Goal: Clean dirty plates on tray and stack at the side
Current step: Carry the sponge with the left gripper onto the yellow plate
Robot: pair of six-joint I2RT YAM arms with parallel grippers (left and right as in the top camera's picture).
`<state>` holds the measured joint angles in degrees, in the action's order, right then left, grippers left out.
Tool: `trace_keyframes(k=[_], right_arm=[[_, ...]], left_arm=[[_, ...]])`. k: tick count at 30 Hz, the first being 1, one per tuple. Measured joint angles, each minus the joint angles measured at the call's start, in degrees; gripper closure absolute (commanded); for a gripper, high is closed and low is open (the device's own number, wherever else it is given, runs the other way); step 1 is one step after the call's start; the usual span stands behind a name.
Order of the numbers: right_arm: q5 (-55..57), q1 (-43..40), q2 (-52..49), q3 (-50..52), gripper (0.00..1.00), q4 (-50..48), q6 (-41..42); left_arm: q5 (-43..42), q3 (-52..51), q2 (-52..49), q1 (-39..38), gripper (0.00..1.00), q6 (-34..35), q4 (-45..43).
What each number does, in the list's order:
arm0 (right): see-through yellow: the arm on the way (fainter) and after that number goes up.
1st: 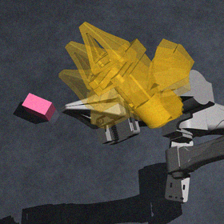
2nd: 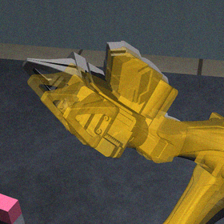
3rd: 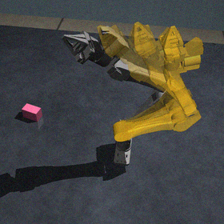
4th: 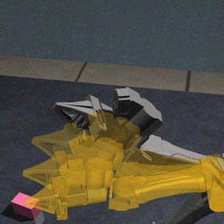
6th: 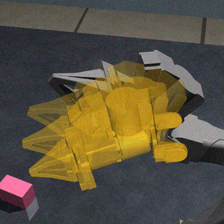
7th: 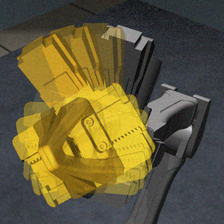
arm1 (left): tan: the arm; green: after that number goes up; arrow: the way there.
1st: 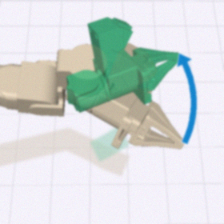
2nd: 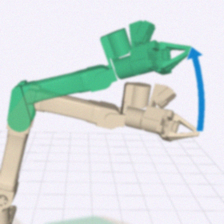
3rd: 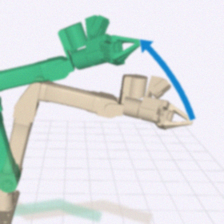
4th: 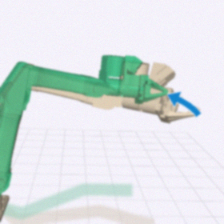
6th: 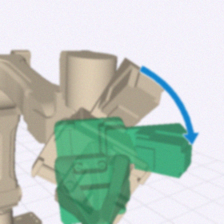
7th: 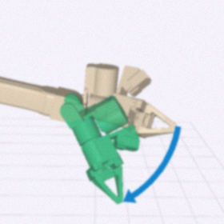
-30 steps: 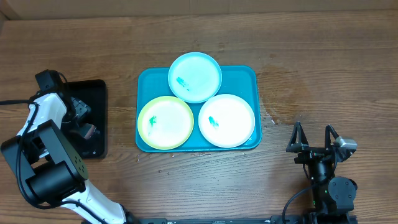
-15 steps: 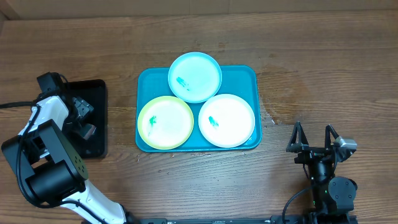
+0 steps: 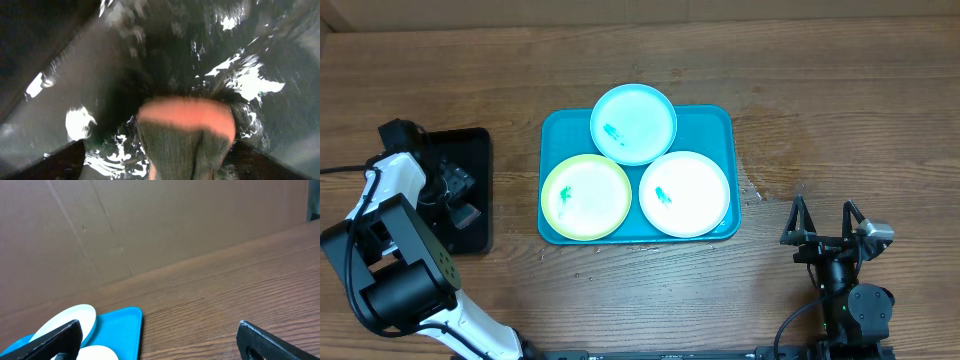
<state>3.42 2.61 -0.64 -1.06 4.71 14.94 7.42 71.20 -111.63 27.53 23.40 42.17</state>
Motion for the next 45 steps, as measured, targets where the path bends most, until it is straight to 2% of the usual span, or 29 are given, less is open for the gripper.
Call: trace_keyframes(k=[2,4,6,9,11,19,24,27,32,37,41,43,45], right_arm=[[-0.02,0.0,0.0,0.0,0.0,0.0,0.02],[-0.02,0.0,0.0,0.0,0.0,0.0,0.04],[0.0,0.0,0.0,0.0,0.0,0.02,0.04],[-0.02,0.0,0.0,0.0,0.0,0.02,0.02],[-0.02,0.0,0.0,0.0,0.0,-0.02,0.02],[0.0,0.0,0.0,0.0,0.0,0.02,0.02],[-0.02,0.0,0.0,0.0,0.0,0.0,0.02],[-0.02,0.0,0.02,0.0,0.0,0.0,0.04],[0.0,0.0,0.02,0.0,0.0,-0.02,0.04],[0.0,0.0,0.0,0.0,0.0,0.02,0.04],[0.0,0.0,0.02,0.0,0.0,0.0,0.02],[0.0,0.0,0.02,0.0,0.0,0.0,0.04],[0.0,0.0,0.02,0.0,0.0,0.0,0.02]], left_arm=[[-3.98,0.0,0.0,-0.07,0.0,-0.02,2.71],[-5.64,0.0,-0.02,-0.04,0.08,-0.04,3.74],[-6.6,0.0,-0.02,-0.07,0.27,-0.44,4.85],[-7.39,0.0,-0.02,-0.04,0.62,-1.14,6.08],[-7.74,-0.02,-0.02,-0.04,0.95,-1.29,6.4],[-8.07,0.96,-0.33,-0.07,0.96,-2.43,8.22],[-8.11,11.17,-1.86,-0.07,0.96,-3.23,21.55],[-8.33,19.34,-1.79,-0.15,0.96,-3.89,25.97],[-8.28,19.52,-1.75,-0.15,0.96,-3.93,23.56],[-8.37,9.9,-1.84,-0.15,0.96,-4.09,15.61],[-9.86,10.88,-1.92,-0.15,0.96,-4.57,22.84],[-12.22,17.03,-1.97,-0.15,0.96,-6.23,29.09],[-16.35,24.06,-1.49,-0.22,0.96,-8.92,31.63]])
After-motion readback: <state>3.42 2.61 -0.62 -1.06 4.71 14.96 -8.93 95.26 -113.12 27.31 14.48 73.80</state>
